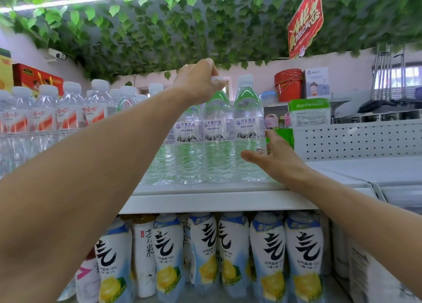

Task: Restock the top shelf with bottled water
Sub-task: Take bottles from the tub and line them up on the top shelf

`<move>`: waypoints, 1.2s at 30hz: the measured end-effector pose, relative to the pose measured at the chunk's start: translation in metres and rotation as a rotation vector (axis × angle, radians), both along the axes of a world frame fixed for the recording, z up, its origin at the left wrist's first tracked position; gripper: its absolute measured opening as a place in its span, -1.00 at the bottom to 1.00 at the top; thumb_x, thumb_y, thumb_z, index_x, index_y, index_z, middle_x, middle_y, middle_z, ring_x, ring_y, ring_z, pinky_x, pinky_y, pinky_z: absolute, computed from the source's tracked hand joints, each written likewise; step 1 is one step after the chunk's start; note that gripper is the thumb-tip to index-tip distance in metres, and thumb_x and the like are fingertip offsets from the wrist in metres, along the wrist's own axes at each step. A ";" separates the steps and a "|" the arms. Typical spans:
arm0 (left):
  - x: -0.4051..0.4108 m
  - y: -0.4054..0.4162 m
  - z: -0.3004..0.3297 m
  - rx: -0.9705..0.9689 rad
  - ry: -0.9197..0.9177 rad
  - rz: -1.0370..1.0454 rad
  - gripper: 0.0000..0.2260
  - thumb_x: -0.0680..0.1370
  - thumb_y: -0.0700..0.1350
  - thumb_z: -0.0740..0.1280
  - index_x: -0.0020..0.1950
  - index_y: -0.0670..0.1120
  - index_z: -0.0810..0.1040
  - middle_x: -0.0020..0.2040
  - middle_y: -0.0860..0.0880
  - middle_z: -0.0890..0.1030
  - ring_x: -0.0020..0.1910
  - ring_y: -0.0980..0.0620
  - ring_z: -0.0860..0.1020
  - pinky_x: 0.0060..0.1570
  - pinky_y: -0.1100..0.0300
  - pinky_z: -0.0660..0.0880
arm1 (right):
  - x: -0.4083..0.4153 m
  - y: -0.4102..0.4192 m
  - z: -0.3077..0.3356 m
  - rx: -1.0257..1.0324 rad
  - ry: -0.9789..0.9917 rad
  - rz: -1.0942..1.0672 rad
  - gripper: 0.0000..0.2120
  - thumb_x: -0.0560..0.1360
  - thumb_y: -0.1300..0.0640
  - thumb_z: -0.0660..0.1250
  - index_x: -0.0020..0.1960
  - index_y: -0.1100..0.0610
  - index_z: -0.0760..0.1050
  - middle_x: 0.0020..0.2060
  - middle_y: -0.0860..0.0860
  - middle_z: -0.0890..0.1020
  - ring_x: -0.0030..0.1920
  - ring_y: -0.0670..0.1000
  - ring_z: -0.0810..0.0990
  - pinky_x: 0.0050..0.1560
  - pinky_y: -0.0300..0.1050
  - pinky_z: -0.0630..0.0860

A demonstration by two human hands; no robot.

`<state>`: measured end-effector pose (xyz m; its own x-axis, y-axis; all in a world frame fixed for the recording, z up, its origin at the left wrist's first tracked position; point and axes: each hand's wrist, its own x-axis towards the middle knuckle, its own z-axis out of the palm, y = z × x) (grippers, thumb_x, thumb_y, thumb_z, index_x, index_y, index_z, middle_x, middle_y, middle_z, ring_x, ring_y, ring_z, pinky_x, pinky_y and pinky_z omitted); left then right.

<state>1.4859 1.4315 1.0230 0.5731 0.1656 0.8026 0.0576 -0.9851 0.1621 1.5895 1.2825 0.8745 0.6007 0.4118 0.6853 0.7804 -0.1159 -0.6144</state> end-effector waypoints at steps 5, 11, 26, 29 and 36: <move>0.001 -0.002 -0.001 0.010 -0.020 0.022 -0.74 0.59 0.06 0.32 0.17 -0.08 0.50 0.01 -0.03 0.56 0.10 -0.07 0.52 0.18 0.01 0.43 | -0.002 -0.002 0.001 -0.021 -0.032 -0.017 -0.31 0.46 -0.06 0.47 0.48 0.06 0.26 0.35 -0.06 0.46 0.24 -0.09 0.39 0.29 -0.10 0.31; 0.005 0.001 -0.003 -0.006 -0.024 0.028 -0.73 0.59 0.06 0.32 0.19 -0.08 0.48 0.08 -0.07 0.59 0.13 -0.11 0.53 0.21 -0.07 0.45 | -0.003 -0.002 -0.001 -0.017 -0.034 -0.034 -0.25 0.44 -0.09 0.48 0.50 0.07 0.23 0.40 -0.03 0.44 0.37 0.02 0.40 0.35 -0.04 0.30; -0.034 -0.031 -0.106 0.241 -0.269 -0.038 -0.59 0.58 0.10 0.30 0.37 -0.04 0.45 0.29 -0.07 0.49 0.32 -0.10 0.35 0.30 0.04 0.24 | -0.038 -0.045 -0.019 -0.034 -0.168 -0.272 -0.43 0.54 -0.08 0.35 0.46 0.09 0.28 0.31 0.02 0.47 0.28 -0.01 0.46 0.27 0.01 0.42; -0.053 -0.058 -0.160 0.153 -0.199 -0.126 -0.65 0.56 0.11 0.27 0.27 -0.01 0.53 0.22 0.00 0.53 0.29 -0.04 0.37 0.22 0.04 0.31 | -0.052 -0.081 -0.044 -0.071 -0.330 -0.352 -0.61 0.55 -0.03 0.34 0.32 0.08 0.45 0.20 -0.03 0.52 0.23 0.00 0.47 0.20 0.07 0.46; -0.065 -0.134 -0.263 -0.139 0.041 -0.209 -0.76 0.57 0.06 0.34 0.21 0.04 0.54 0.05 0.14 0.53 0.02 0.13 0.52 -0.02 0.16 0.46 | -0.072 -0.164 -0.111 -0.187 -0.458 -0.389 -0.78 0.50 -0.04 0.29 0.07 0.03 0.57 -0.04 -0.05 0.60 -0.01 0.02 0.56 -0.06 -0.02 0.52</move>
